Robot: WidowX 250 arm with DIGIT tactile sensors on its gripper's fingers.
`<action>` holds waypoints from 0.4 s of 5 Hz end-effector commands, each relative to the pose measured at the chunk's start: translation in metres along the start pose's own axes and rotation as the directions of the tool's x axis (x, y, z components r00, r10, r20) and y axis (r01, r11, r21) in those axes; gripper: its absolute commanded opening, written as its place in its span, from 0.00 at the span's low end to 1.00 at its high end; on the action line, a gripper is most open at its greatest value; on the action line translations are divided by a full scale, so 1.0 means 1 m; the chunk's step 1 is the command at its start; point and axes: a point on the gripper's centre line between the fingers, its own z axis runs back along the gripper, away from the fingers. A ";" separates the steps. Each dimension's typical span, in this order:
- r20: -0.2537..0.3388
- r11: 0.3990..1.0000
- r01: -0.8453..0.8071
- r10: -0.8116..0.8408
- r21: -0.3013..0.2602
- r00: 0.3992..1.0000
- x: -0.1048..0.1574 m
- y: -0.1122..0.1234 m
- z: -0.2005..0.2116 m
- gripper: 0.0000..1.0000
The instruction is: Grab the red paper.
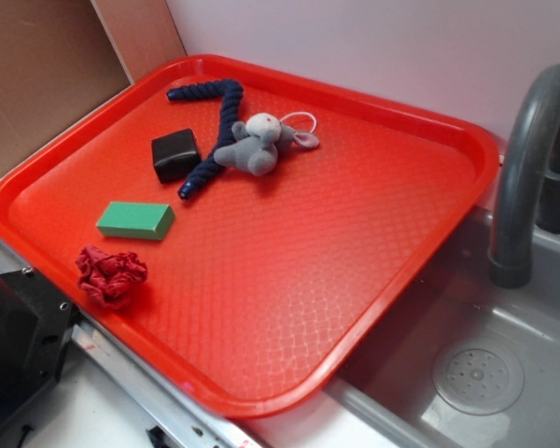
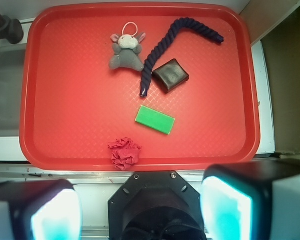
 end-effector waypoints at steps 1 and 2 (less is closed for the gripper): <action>0.000 1.000 0.000 0.000 0.000 1.000 0.000 0.000 0.000 1.00; 0.014 0.998 -0.055 0.055 0.032 0.998 0.000 -0.011 -0.023 1.00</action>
